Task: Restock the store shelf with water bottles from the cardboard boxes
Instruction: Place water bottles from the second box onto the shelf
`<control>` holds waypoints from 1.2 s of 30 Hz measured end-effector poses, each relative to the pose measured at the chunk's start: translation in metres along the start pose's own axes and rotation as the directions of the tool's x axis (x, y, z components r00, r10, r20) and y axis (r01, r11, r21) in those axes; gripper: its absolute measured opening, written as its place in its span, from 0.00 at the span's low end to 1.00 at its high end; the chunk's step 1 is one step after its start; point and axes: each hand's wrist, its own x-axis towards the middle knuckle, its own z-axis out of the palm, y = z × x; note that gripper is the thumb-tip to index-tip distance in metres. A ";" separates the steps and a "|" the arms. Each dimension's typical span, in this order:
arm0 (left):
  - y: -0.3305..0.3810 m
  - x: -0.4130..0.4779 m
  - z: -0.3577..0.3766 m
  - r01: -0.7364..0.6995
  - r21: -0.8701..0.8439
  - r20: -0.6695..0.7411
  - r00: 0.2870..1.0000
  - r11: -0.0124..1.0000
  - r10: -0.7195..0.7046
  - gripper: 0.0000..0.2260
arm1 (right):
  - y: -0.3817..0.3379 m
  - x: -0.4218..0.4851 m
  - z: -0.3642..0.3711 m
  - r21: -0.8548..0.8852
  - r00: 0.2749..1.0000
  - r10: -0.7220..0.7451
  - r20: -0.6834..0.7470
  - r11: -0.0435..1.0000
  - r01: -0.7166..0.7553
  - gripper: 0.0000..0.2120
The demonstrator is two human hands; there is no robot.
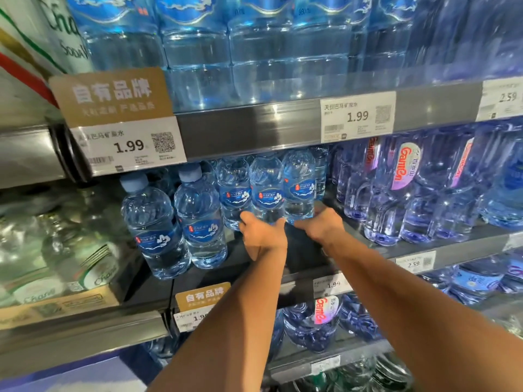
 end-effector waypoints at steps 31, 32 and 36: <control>0.005 -0.247 -0.140 -0.389 0.785 0.379 0.917 0.482 0.122 0.17 | 0.040 -0.218 -0.129 -0.746 0.879 -0.236 0.415 0.464 0.477 0.19; 0.001 -0.253 -0.143 -0.402 0.777 0.394 0.911 0.484 0.124 0.16 | 0.045 -0.225 -0.129 -0.744 0.881 -0.221 0.419 0.472 0.473 0.19; -0.009 -0.277 -0.140 -0.455 0.733 0.464 0.878 0.505 0.119 0.12 | 0.069 -0.254 -0.139 -0.769 0.902 -0.114 0.416 0.485 0.416 0.19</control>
